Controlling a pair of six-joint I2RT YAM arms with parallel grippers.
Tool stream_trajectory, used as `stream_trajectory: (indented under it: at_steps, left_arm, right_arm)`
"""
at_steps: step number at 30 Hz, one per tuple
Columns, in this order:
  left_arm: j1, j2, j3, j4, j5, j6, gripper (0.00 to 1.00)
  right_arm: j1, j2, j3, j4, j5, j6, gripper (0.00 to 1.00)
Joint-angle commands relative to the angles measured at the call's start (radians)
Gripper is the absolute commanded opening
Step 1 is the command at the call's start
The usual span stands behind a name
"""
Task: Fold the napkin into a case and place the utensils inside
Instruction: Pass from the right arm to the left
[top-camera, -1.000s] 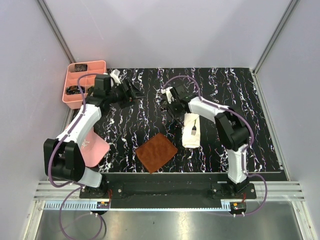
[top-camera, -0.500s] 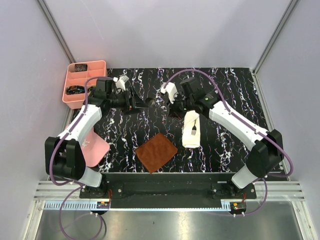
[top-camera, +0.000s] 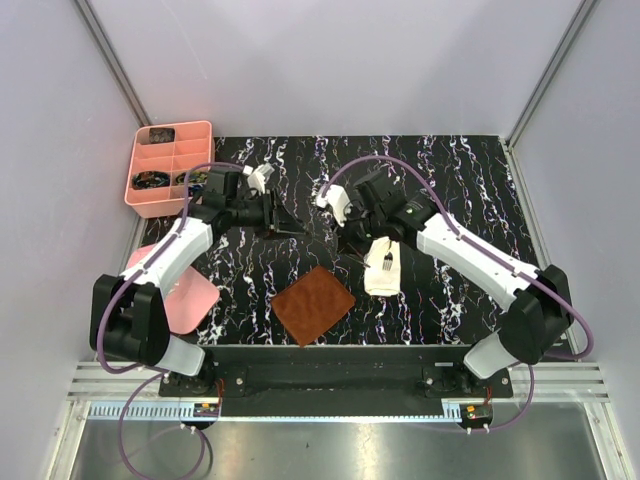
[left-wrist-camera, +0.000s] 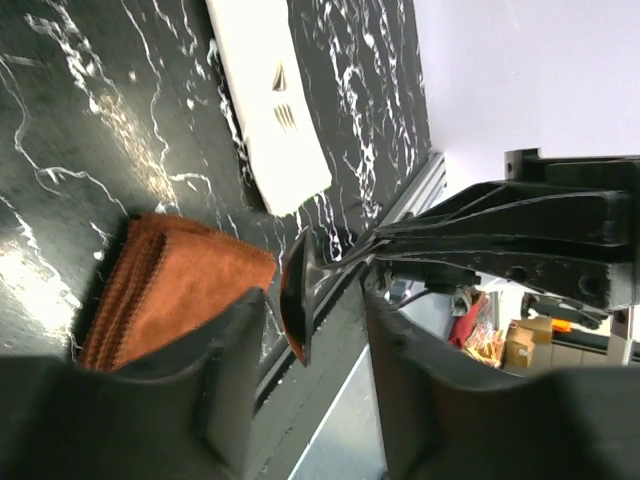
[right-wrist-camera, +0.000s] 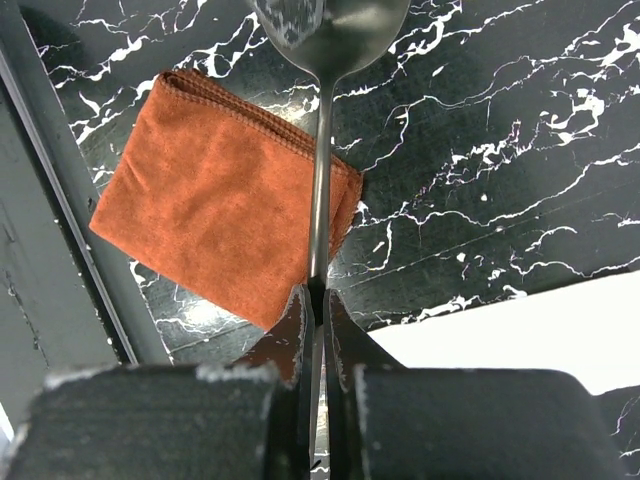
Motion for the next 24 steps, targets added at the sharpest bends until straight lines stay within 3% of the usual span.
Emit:
stream_trajectory:
  at_steps: [1, 3, 4, 5, 6, 7, 8, 9, 12, 14, 21, 24]
  left_arm:
    - [-0.009, 0.007, 0.01, 0.046, -0.003, -0.006, 0.24]
    - [-0.013, 0.009, 0.019, 0.045, -0.024, -0.012, 0.05]
    - [-0.013, 0.0, 0.016, 0.057, -0.043, -0.021, 0.0]
    - [-0.013, -0.034, 0.007, 0.09, -0.102, -0.034, 0.0]
    - [-0.013, -0.057, -0.019, 0.115, -0.142, -0.075, 0.0]
    - [-0.016, -0.085, -0.042, 0.146, -0.194, -0.103, 0.0]
    - [-0.033, -0.152, -0.069, 0.214, -0.319, -0.171, 0.0]
    - [-0.047, -0.19, -0.149, 0.271, -0.38, -0.21, 0.0]
    - [-0.139, -0.332, -0.295, 0.448, -0.65, -0.319, 0.0]
    - [-0.205, -0.393, -0.344, 0.505, -0.803, -0.359, 0.0]
    - [-0.357, -0.458, -0.403, 0.565, -1.046, -0.439, 0.0]
    - [-0.394, -0.49, -0.435, 0.588, -1.13, -0.469, 0.0]
  right_arm:
    - [0.019, -0.09, -0.021, 0.082, 0.008, 0.044, 0.0]
    - [0.02, -0.113, -0.047, 0.127, 0.069, 0.096, 0.0]
    - [0.02, -0.118, -0.053, 0.172, 0.122, 0.208, 0.22]
    - [0.022, -0.122, -0.065, 0.189, 0.267, 0.281, 0.51]
    - [0.022, -0.13, -0.068, 0.202, 0.351, 0.368, 0.68]
    - [0.02, -0.135, -0.067, 0.182, 0.4, 0.544, 0.75]
    - [0.022, -0.142, -0.067, 0.17, 0.425, 0.621, 0.91]
    - [0.02, -0.173, -0.079, 0.176, 0.428, 0.798, 1.0]
    - [0.022, -0.234, -0.163, 0.255, 0.414, 1.087, 1.0]
    - [0.022, -0.266, -0.23, 0.307, 0.413, 1.182, 1.0]
    - [0.02, -0.328, -0.404, 0.694, 0.445, 1.425, 1.0]
    - [0.02, -0.294, -0.378, 0.656, 0.439, 1.496, 1.0]
